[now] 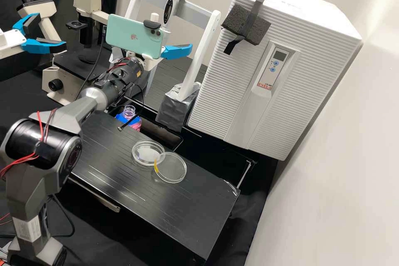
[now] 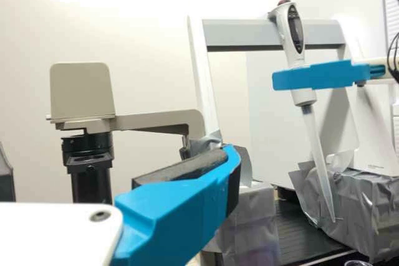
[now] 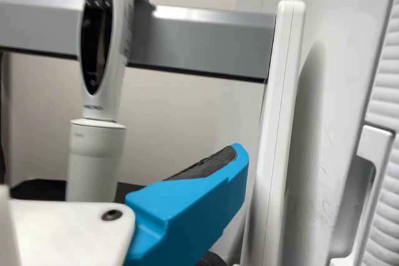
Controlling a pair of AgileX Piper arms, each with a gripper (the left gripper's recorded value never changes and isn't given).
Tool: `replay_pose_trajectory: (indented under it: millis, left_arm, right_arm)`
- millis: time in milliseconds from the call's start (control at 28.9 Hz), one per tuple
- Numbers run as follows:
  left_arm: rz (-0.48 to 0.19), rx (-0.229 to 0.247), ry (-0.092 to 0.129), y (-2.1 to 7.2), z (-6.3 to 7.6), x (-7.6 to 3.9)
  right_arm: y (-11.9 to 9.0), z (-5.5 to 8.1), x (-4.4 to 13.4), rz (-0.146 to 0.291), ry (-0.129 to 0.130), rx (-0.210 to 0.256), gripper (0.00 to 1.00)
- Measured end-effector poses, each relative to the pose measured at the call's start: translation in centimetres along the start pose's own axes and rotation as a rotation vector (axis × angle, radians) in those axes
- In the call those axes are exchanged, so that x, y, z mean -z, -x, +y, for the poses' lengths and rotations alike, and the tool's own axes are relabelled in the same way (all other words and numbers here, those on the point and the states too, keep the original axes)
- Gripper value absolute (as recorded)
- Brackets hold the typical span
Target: Use the pipette
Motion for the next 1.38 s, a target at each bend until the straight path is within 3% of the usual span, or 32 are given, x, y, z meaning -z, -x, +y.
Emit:
replay_pose_trajectory:
  millis: [104,138,346,485,727,1385]
  left_arm:
    - [0.000,0.003,0.001,-0.04,-0.1,0.0]
    - [0.002,0.007,0.001,-0.07,-0.3,0.1]
    - [0.003,0.015,0.003,-0.25,-0.5,0.2]
    - [0.002,0.008,0.002,-0.39,-0.3,0.1]
    - [0.001,0.006,0.001,-0.43,-0.3,0.1]
    - [-0.004,0.006,0.003,-0.86,-0.3,0.1]
  right_arm:
    - [-0.8,0.0,0.0,-0.008,0.018,0.009,1.00]
    - [-0.9,0.1,-0.1,-0.012,0.012,0.008,0.00]
    - [-1.6,0.2,0.3,-0.005,0.009,0.008,0.00]
    - [-1.8,0.5,0.5,0.001,0.028,0.004,0.00]
    - [-1.8,0.4,0.4,-0.004,0.034,0.005,0.00]
    - [-2.3,0.0,0.2,-0.012,0.027,0.011,0.00]
